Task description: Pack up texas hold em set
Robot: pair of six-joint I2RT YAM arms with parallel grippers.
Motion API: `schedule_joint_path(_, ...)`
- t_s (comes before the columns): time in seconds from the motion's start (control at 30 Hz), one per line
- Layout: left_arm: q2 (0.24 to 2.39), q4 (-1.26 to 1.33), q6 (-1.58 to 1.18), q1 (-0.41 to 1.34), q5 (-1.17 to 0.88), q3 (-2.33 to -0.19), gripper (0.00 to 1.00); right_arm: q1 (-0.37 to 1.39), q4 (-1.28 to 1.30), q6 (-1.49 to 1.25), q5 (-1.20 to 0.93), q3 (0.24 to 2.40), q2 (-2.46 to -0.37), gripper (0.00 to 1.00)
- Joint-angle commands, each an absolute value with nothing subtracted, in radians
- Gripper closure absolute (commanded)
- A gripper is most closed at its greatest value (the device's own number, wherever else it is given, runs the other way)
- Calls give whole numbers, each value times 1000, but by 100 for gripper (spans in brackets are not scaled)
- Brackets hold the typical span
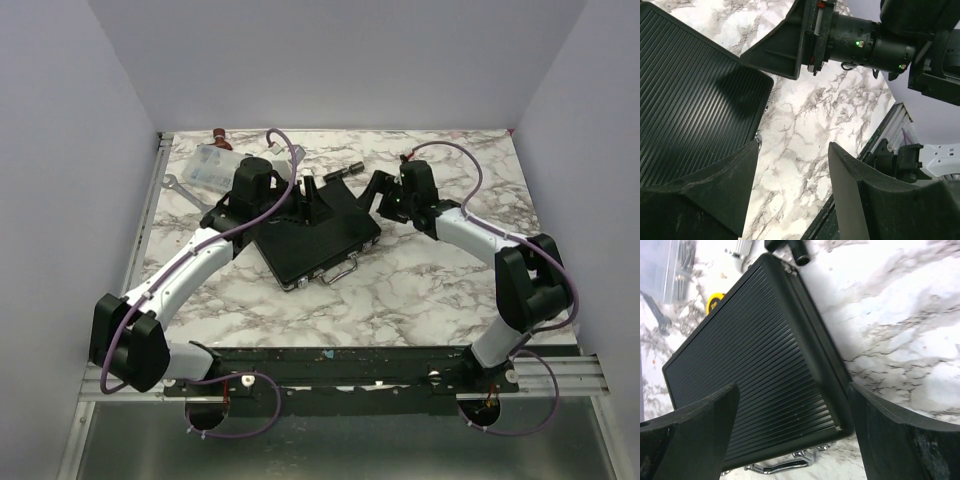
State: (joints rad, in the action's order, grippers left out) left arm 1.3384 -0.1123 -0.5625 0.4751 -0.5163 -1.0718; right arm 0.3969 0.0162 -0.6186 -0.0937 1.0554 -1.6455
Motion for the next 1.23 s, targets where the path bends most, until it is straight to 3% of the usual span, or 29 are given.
schedule_joint_path(0.0,1285,-175,-456,503,-439,-1112,42,392,14,-608,-223,1093,-1691,10)
schedule_joint_path(0.23,1155,-114,-368,566,-383,-1072,41,393,185,-614,-86,988,-1449,10)
schedule_joint_path(0.4,1014,-28,-314,597,-326,-1002,38,393,454,-570,111,975,-1186,8)
schedule_joint_path(0.73,683,41,-181,621,-60,-932,21,393,746,-499,416,1110,-635,0)
schedule_joint_path(1.07,584,-106,-176,621,25,-1025,18,393,800,-494,498,1188,-501,0)
schedule_joint_path(1.2,582,-127,-177,621,42,-1028,18,392,859,-534,508,1207,-548,0)
